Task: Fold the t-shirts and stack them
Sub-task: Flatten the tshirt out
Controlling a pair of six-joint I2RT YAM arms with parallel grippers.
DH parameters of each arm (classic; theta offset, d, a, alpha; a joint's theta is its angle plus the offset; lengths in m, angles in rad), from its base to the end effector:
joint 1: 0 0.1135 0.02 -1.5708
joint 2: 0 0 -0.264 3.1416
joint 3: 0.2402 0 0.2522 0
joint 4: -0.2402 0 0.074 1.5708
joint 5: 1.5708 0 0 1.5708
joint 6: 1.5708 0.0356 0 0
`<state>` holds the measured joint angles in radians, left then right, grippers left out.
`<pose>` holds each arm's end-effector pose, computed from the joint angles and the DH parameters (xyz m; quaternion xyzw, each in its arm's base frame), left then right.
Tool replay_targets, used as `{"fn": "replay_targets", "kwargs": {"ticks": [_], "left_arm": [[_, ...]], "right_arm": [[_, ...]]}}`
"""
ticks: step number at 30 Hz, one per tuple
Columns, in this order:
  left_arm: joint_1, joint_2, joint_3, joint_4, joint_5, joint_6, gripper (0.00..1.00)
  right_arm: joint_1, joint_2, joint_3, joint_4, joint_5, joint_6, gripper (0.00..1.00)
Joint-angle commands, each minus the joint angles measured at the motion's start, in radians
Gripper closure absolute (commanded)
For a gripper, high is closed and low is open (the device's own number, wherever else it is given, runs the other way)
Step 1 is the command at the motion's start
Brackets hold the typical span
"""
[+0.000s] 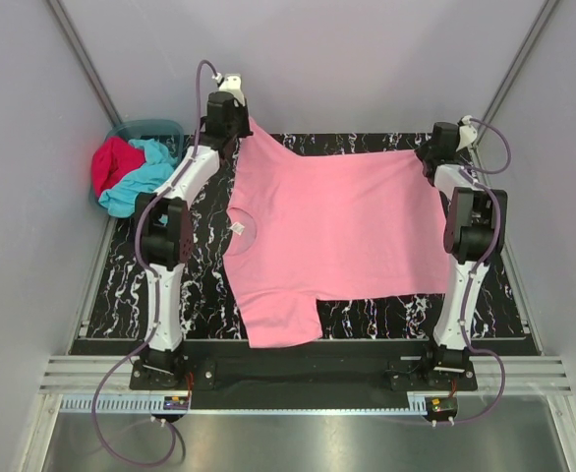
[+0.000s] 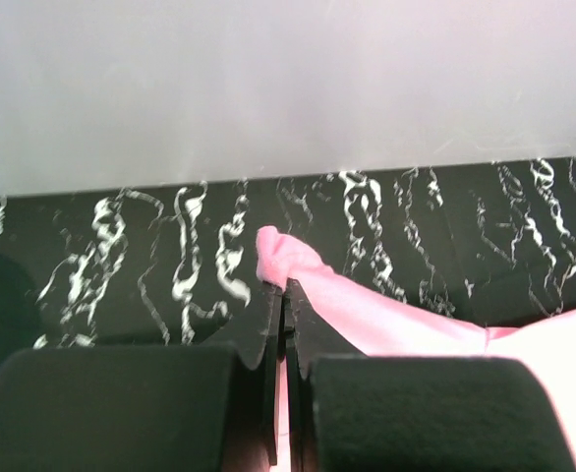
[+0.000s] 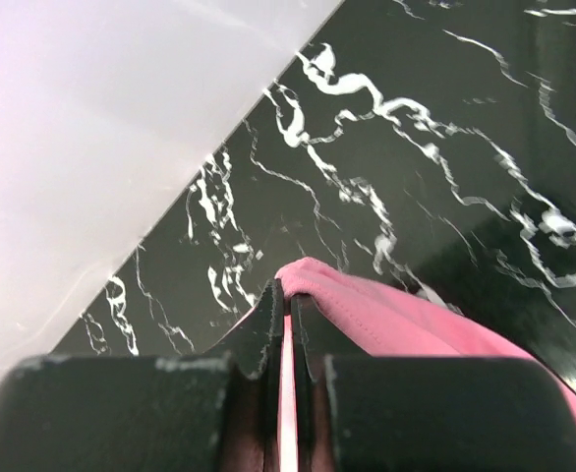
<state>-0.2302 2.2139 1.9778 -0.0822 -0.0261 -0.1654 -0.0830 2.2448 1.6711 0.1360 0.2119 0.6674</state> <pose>0.5207 -0.1211 0.2915 0.0186 0.8100 -0.1048 0.5767 0.5192 -0.0507 0.1911 0.3603 0.7599 0.0683 0.5368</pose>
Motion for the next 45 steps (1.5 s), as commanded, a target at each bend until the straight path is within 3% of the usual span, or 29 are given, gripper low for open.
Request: {"fn": "replay_targets", "kwargs": {"ticks": [1,11,13,14,15,16,18,19,22,26,35,45], "left_arm": [[0.003,0.047,0.136,0.021,0.020,-0.011,1.00],[0.008,0.167,0.280,0.002,0.045,-0.014,1.00],[0.009,0.179,0.289,0.002,0.043,-0.014,0.94],[0.009,0.182,0.289,0.005,0.041,-0.014,0.64],[0.009,0.184,0.289,0.002,0.040,-0.014,0.46],[0.009,0.185,0.288,0.002,0.037,-0.014,0.31],[0.009,0.184,0.285,0.002,0.029,-0.011,0.13],[0.009,0.182,0.282,0.002,0.029,-0.011,0.11],[0.011,0.162,0.271,0.004,0.029,-0.008,0.07],[0.011,0.106,0.224,0.004,0.029,-0.008,0.05],[0.009,-0.196,-0.003,0.007,0.060,-0.131,0.05],[-0.075,-0.637,-0.656,0.200,0.098,-0.290,0.07]], "right_arm": [[-0.008,0.050,0.110,0.002,-0.037,0.003,1.00],[-0.020,0.180,0.277,-0.041,-0.086,0.026,1.00],[-0.021,0.191,0.288,-0.042,-0.091,0.026,1.00],[-0.023,0.196,0.294,-0.042,-0.094,0.024,1.00],[-0.023,0.199,0.299,-0.041,-0.098,0.024,0.93],[-0.024,0.200,0.297,-0.038,-0.101,0.024,0.85],[-0.026,0.196,0.279,-0.006,-0.121,0.024,0.67],[-0.026,0.194,0.273,0.007,-0.127,0.023,0.52],[-0.026,0.167,0.251,0.043,-0.149,0.021,0.34],[-0.024,0.081,0.172,0.143,-0.178,0.015,0.27],[-0.009,-0.293,0.027,0.038,-0.102,0.012,0.25],[0.060,-0.837,-0.477,-0.088,-0.046,0.086,0.25]]}}
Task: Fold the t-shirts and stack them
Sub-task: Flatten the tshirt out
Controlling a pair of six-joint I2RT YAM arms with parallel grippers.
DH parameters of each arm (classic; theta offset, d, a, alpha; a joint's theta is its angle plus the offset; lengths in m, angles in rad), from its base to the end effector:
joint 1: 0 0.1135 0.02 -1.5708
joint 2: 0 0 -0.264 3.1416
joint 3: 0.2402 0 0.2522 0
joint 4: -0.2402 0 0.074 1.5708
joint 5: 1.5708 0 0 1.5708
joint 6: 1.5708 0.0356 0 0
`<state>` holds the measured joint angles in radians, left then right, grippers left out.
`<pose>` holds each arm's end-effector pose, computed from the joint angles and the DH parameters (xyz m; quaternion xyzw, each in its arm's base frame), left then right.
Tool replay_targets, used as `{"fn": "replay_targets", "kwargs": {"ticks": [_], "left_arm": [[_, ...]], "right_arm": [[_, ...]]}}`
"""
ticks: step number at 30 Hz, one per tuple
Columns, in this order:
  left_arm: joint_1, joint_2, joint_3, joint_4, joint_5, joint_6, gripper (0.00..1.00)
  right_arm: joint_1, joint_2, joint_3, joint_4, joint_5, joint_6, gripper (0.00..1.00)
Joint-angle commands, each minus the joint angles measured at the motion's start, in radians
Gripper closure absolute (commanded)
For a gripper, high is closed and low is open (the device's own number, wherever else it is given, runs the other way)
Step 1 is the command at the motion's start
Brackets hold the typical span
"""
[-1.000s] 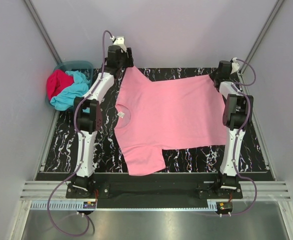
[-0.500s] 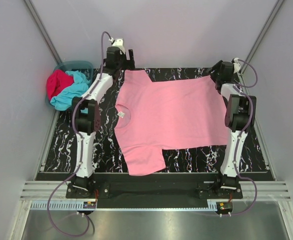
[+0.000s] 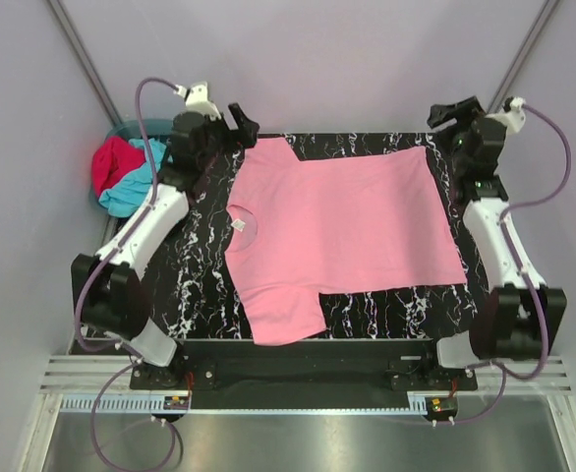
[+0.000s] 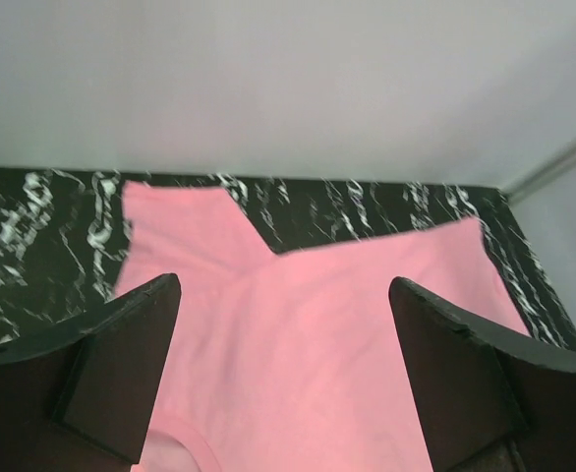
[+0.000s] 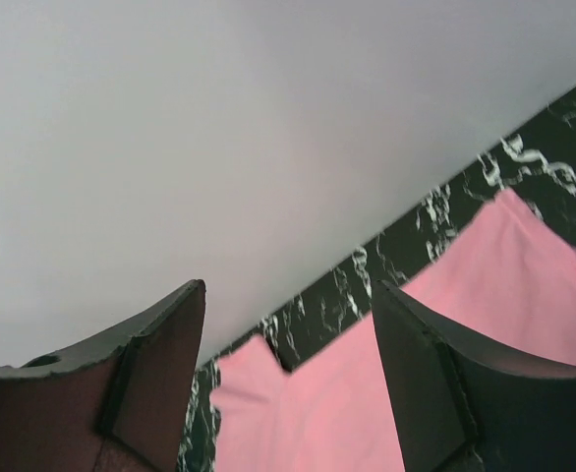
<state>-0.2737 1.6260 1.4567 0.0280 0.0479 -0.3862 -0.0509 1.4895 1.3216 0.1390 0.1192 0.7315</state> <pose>0.3795 -0.1083 0.3795 -0.0268 0.7547 -0.2294 0.6140 0.3587 -0.0225 0.3917 0.3114 0.6461 0.1919 0.6700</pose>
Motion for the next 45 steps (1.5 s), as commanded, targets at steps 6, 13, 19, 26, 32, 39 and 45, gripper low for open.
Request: {"fn": "replay_targets", "kwargs": {"ticks": [6,13,19,26,32,39,45], "left_arm": [[-0.143,-0.310,-0.548,0.230,-0.074,-0.160,0.09],[-0.346,-0.555,-0.870,0.360,-0.259,-0.330,0.09],[-0.466,-0.669,-0.996,0.353,-0.304,-0.335,0.08],[-0.478,-0.750,-1.130,0.297,-0.306,-0.428,0.08],[-0.478,-0.787,-1.275,0.412,-0.229,-0.488,0.07],[-0.478,-0.830,-1.343,0.411,-0.143,-0.497,0.07],[-0.479,-0.928,-1.339,0.255,-0.157,-0.471,0.07]], "right_arm": [[0.045,-0.415,-0.455,-0.228,0.134,0.040,0.25],[0.074,-0.833,-0.781,-0.403,0.171,0.112,0.25],[0.074,-0.968,-0.837,-0.551,0.057,0.147,0.23],[0.075,-0.942,-0.789,-0.725,0.169,0.198,0.22],[0.074,-0.934,-0.748,-0.754,0.194,0.169,0.14],[0.066,-0.723,-0.744,-0.632,0.030,0.042,0.09],[0.057,-0.462,-0.630,-0.608,0.013,-0.017,0.09]]}}
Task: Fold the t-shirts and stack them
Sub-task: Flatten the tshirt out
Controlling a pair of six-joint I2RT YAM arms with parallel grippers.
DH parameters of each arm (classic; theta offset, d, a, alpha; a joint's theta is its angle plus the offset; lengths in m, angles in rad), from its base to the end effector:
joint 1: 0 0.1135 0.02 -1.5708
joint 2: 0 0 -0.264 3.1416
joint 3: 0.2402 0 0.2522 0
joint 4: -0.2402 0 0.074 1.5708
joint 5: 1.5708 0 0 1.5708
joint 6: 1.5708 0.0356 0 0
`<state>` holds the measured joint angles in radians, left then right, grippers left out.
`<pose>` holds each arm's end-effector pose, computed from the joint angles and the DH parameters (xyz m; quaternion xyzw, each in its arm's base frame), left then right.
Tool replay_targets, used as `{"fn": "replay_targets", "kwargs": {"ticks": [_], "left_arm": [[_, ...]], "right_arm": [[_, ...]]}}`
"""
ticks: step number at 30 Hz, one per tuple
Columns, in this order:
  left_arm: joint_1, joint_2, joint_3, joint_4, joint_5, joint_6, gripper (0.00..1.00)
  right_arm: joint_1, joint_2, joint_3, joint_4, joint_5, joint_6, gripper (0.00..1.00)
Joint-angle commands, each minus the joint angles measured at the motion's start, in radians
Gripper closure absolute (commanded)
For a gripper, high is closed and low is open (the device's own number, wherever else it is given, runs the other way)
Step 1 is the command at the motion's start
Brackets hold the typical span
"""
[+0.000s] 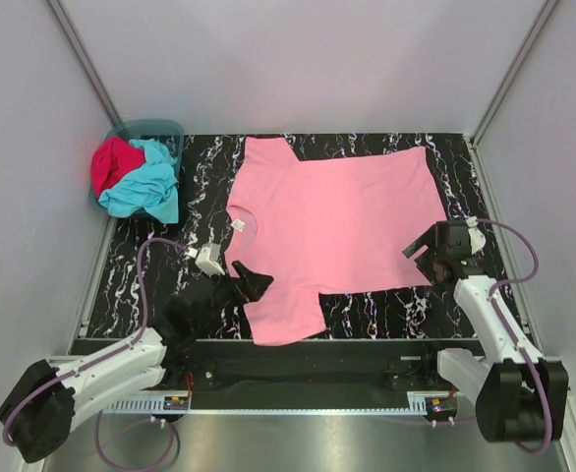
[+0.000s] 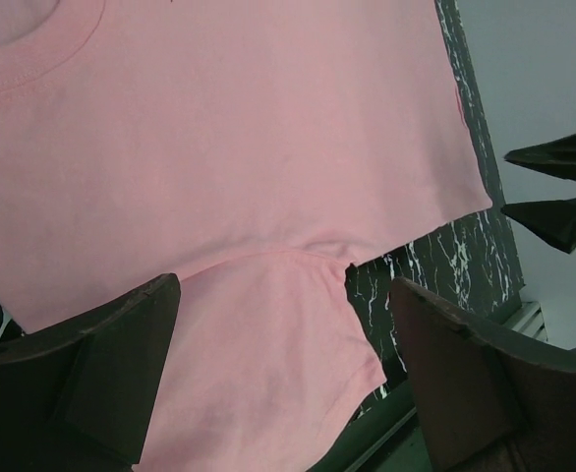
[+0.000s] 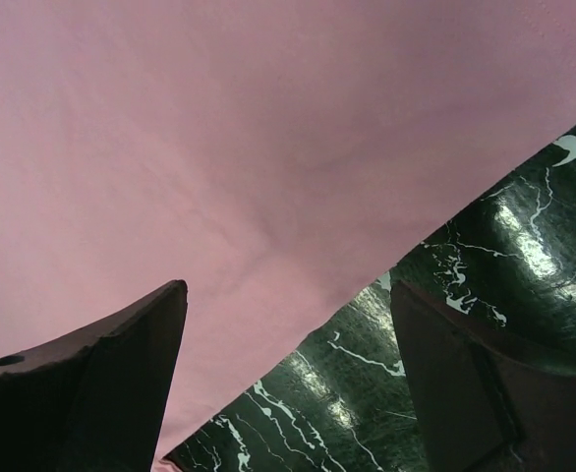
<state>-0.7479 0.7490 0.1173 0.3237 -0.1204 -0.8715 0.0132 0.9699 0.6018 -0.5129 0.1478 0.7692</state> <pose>0.1231 -0.1084 0.1639 -0.0852 0.8020 -0.3931 0.4415 0.1904 -0.0027 0.2148 0.3696 0.8631 0.0643 0.3382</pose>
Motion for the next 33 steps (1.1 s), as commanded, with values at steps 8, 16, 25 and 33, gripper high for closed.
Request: {"fn": "replay_targets", "kwargs": {"ticks": [8,16,25,33], "left_arm": [[-0.007,-0.195,-0.054,-0.163,0.045,-0.026,0.07],[-0.005,-0.250,-0.146,-0.156,0.079,-0.057,0.07],[-0.005,-0.229,-0.123,-0.169,0.177,0.023,0.06],[-0.005,-0.397,-0.088,-0.423,0.163,0.052,0.06]], "right_arm": [[-0.091,0.021,0.093,0.047,0.189,0.102,0.10],[-0.139,0.108,0.046,0.047,0.294,0.177,0.12],[-0.174,0.319,0.168,0.096,0.208,0.119,0.09],[-0.301,0.438,0.308,0.054,0.237,0.084,0.09]]}}
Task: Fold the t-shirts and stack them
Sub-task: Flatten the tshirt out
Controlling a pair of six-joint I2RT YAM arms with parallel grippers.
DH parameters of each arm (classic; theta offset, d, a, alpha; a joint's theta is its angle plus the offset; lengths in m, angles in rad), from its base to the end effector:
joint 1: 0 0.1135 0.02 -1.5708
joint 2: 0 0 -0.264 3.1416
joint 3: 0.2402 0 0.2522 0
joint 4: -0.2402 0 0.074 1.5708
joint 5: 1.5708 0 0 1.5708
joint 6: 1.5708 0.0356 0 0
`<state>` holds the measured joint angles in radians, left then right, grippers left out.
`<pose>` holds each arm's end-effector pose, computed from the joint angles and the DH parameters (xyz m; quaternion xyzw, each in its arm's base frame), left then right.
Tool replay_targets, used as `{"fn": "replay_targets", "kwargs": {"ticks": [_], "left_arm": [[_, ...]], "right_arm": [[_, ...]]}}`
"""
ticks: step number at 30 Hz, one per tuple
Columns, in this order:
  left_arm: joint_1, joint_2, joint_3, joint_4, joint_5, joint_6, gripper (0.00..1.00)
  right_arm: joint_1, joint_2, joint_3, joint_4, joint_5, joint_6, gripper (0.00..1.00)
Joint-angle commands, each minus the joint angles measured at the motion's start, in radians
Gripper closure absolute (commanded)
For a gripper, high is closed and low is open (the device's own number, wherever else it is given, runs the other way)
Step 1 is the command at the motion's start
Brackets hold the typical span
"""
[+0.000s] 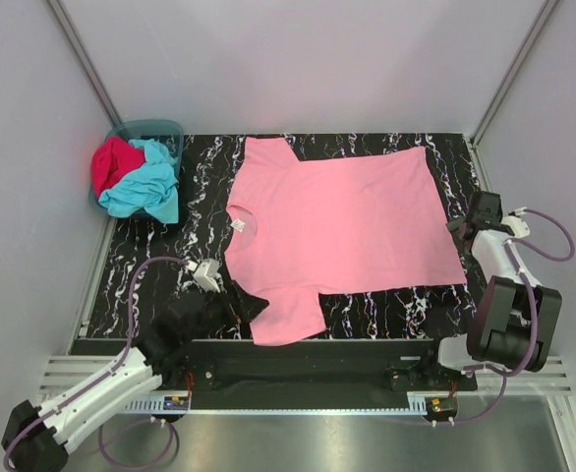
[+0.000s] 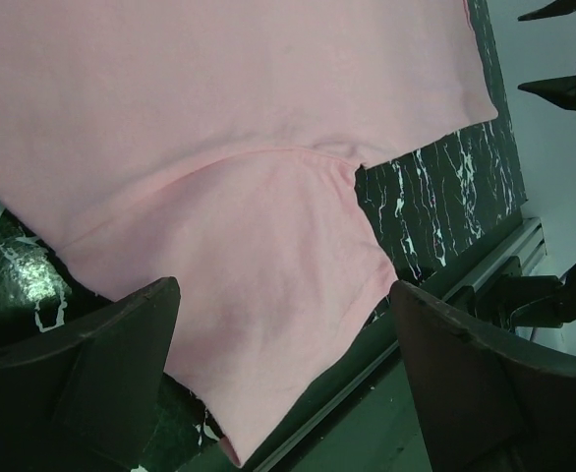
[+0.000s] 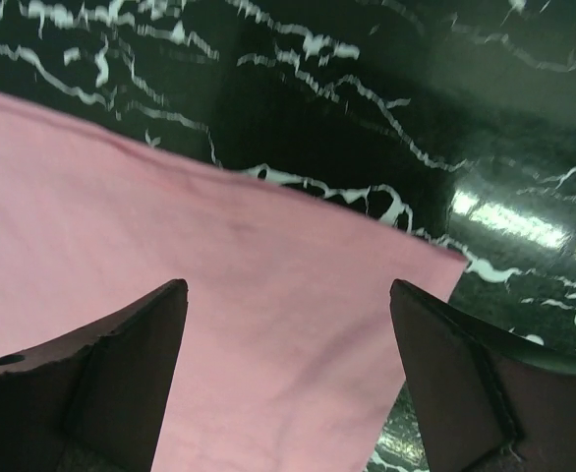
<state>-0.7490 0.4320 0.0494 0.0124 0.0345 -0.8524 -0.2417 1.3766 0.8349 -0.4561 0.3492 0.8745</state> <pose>0.0959 -0.0908 0.1486 -0.0329 0.8244 -0.4154 0.3830 0.2574 -0.0760 0.2074 0.5419 0.7753 -0.0718 0.3163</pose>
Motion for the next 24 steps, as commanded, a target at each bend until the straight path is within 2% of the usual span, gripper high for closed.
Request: {"fn": "replay_targets", "kwargs": {"ticks": [1,7,14,24], "left_arm": [[-0.004,-0.107,-0.022,-0.126,0.007,0.032,0.06],[-0.004,-0.199,-0.039,-0.190,0.019,-0.034,0.07],[-0.004,-0.282,-0.108,-0.201,0.076,-0.091,0.08],[-0.004,-0.230,-0.092,-0.249,0.130,-0.119,0.09]], "right_arm": [[-0.062,0.048,0.095,-0.015,0.036,-0.022,0.09],[-0.093,0.081,0.129,-0.058,0.008,-0.019,0.09],[-0.091,-0.004,0.018,0.020,-0.145,-0.063,0.09],[-0.116,-0.051,-0.088,0.022,-0.141,-0.086,0.09]]}}
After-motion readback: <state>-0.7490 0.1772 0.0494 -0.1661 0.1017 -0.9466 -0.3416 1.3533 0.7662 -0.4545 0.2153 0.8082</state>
